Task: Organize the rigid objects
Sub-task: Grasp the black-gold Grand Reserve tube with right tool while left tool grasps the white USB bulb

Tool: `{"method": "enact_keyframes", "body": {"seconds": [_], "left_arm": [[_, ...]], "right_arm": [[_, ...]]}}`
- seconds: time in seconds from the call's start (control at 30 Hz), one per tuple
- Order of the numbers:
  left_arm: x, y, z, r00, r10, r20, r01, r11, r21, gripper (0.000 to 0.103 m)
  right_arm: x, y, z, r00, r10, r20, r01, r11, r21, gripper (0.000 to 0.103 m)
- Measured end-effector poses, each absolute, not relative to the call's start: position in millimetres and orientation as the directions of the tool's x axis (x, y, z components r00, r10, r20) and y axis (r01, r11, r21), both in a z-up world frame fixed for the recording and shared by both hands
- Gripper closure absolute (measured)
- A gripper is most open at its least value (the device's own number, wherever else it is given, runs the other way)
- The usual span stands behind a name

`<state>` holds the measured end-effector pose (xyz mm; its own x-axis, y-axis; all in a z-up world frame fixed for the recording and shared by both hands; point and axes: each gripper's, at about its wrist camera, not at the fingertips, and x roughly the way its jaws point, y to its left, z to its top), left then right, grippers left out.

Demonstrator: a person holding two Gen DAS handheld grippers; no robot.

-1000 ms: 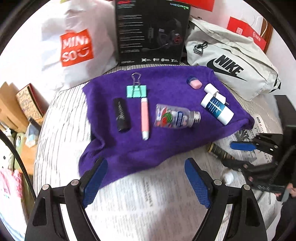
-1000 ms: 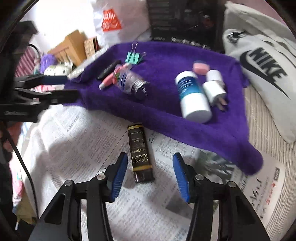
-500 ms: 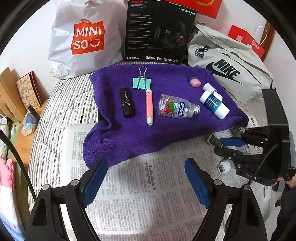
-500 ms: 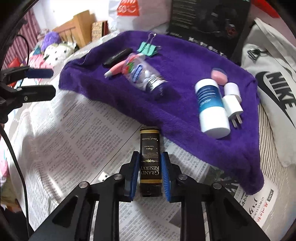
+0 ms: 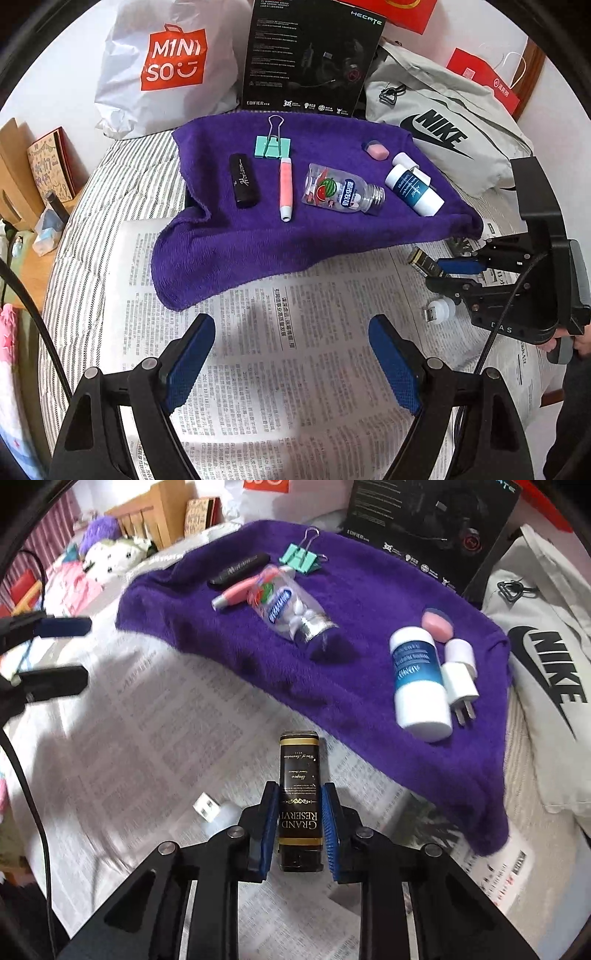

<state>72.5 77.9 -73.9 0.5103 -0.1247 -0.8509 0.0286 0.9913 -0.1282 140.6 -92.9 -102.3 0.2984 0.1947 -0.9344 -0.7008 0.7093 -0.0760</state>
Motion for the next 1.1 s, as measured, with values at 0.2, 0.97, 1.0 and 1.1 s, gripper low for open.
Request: {"method": "enact_keyframes", "body": {"seconds": [0.2,0.97,1.0,1.1], "left_arm": [[72.9,66.1,-71.8,0.51,-0.14,-0.849,0.05,0.99,-0.133,0.019],[82.4,-48.8,-92.0,0.475,-0.115,-0.872,0.069,0.993,-0.093,0.019],[83.6,-52.0,-95.0,0.472,-0.099,-0.876,0.066,0.995,-0.077,0.019],[88.1,-58.5,-103.5,0.46,-0.091,-0.883,0.051,0.996,-0.076,0.019]], "right_arm": [[141.8,-95.6,-103.6,0.286,0.206,-0.936,-0.695,0.717,-0.054,0.08],[107.5,-212.7,-94.2,0.321,0.248,-0.914,-0.513,0.857,0.052,0.08],[104.5,-218.1,-95.4,0.325,0.243,-0.914,-0.503,0.863,0.05,0.08],[97.7,-233.1,-99.5,0.328,0.245,-0.912,-0.491,0.869,0.057,0.08]]}}
